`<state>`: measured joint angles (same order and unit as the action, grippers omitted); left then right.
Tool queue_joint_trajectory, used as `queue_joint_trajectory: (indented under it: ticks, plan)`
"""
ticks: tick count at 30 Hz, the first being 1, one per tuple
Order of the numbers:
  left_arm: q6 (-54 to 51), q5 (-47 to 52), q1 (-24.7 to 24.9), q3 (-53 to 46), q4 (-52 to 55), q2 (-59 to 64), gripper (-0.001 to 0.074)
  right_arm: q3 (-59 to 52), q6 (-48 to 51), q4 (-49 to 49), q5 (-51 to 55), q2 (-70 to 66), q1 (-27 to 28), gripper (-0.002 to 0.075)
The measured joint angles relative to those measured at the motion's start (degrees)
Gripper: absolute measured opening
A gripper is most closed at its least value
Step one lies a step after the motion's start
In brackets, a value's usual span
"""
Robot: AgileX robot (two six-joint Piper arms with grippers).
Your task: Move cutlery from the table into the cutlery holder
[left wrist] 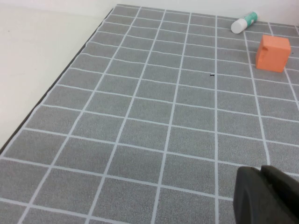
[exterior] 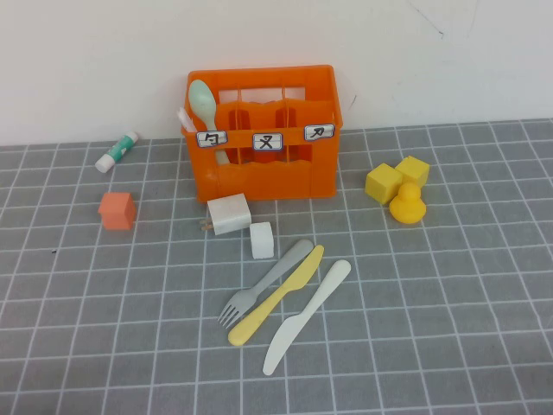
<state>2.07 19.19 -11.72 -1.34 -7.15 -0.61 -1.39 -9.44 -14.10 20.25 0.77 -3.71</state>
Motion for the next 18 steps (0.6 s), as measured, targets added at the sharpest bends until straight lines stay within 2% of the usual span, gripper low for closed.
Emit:
queue_joint_trajectory:
  ticks: [11, 15, 18]
  plan:
    - [0.0, 0.0, 0.0, 0.0, 0.0, 0.0, -0.0001, 0.0, 0.0, 1.7, 0.0, 0.0, 0.0, -0.0003]
    - [0.0, 0.0, 0.0, 0.0, 0.0, 0.0, -0.0001, 0.0, -1.6, 10.4, -0.5, 0.0, 0.0, -0.0003]
    - [0.0, 0.0, 0.0, 0.0, 0.0, 0.0, -0.0001, -0.1, -9.2, 22.7, -1.2, 0.0, 0.0, -0.0003]
